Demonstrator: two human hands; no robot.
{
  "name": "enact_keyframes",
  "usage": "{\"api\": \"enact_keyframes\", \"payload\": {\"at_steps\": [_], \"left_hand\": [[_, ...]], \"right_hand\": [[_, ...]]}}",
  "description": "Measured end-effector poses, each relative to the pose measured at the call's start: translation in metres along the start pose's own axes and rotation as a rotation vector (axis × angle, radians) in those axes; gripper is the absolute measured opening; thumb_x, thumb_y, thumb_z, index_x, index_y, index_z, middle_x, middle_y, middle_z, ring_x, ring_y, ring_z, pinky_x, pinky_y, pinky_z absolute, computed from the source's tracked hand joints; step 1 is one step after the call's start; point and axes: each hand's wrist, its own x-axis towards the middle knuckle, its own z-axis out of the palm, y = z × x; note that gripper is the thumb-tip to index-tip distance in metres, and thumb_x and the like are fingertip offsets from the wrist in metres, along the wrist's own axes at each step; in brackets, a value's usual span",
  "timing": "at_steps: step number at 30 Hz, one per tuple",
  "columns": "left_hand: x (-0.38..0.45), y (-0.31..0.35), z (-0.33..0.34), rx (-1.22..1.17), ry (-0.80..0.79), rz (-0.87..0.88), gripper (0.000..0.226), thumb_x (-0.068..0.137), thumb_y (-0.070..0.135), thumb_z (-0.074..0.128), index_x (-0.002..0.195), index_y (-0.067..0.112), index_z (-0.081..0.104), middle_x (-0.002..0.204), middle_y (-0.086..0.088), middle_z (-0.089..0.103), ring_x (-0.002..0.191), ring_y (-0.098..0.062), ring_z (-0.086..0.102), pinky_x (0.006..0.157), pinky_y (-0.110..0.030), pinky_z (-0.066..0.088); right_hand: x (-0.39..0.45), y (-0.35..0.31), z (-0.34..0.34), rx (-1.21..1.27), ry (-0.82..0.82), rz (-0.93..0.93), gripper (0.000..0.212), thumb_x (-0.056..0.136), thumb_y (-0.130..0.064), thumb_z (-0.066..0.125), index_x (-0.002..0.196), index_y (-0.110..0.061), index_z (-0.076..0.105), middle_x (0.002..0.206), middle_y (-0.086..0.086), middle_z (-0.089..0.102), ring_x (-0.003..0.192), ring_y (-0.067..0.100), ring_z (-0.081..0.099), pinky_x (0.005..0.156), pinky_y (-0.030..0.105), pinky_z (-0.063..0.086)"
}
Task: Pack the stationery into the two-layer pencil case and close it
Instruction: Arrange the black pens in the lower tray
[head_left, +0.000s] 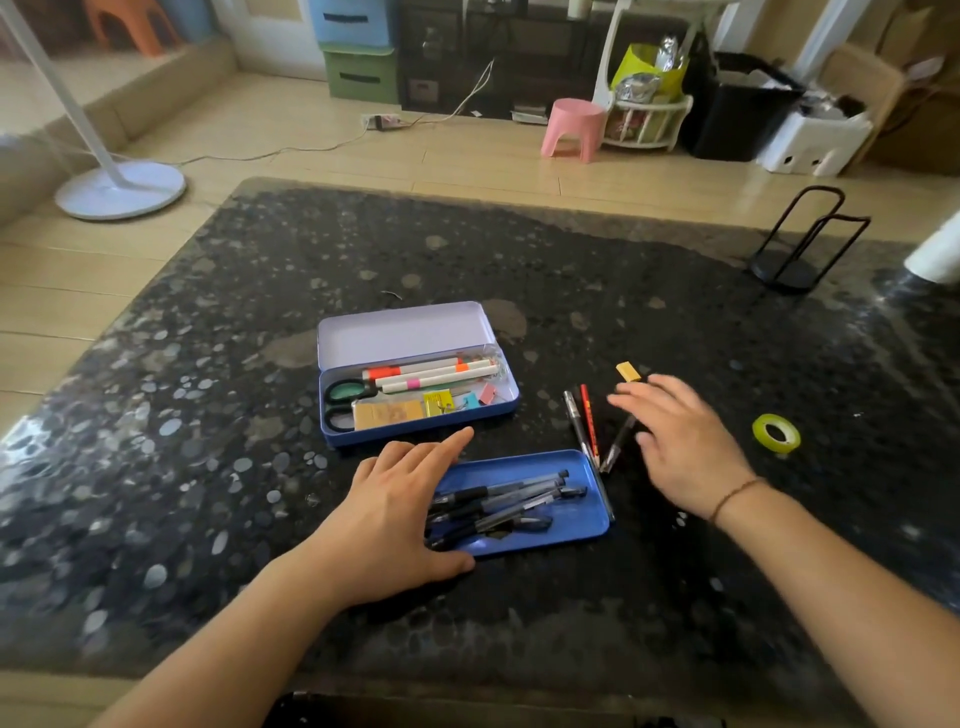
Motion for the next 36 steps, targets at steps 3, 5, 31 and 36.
{"api": "enact_keyframes", "payload": {"at_steps": [3,5,31,36], "left_hand": [[0.002,0.000,0.000,-0.013,-0.015,0.011,0.113,0.063,0.074,0.063,0.143,0.052,-0.014,0.141,0.023,0.034,0.129,-0.004,0.023,0.111,-0.038,0.022],[0.003,0.002,0.001,-0.019,-0.017,0.021,0.113,0.064,0.073,0.064,0.142,0.052,-0.015,0.141,0.023,0.033,0.128,-0.003,0.023,0.112,-0.036,0.020],[0.002,0.001,-0.001,0.066,0.000,0.000,0.120,0.058,0.078,0.064,0.142,0.053,-0.018,0.148,0.018,0.021,0.133,-0.009,0.016,0.112,-0.040,0.011],[-0.001,-0.005,-0.008,0.002,-0.044,-0.017,0.124,0.057,0.075,0.067,0.138,0.055,-0.024,0.141,0.020,0.033,0.130,-0.007,0.023,0.111,-0.036,0.015]], "right_hand": [[-0.002,0.029,-0.005,-0.247,-0.087,-0.075,0.028,0.083,-0.021,0.068,0.110,-0.025,0.065,0.139,-0.001,0.051,0.137,0.028,0.029,0.102,0.048,0.038],[-0.007,0.035,-0.011,-0.281,-0.017,-0.225,0.021,0.075,-0.020,0.076,0.094,-0.023,0.068,0.128,0.003,0.060,0.130,0.030,0.039,0.095,0.049,0.044],[0.049,-0.048,-0.005,-0.151,-0.265,0.414,0.019,0.081,-0.034,0.064,0.096,-0.027,0.056,0.082,-0.004,0.059,0.069,0.014,0.054,0.054,0.030,0.044],[0.046,-0.051,-0.011,-0.089,-0.268,0.402,0.019,0.085,-0.022,0.061,0.104,-0.024,0.062,0.088,0.000,0.062,0.077,0.017,0.058,0.064,0.033,0.052]]}}
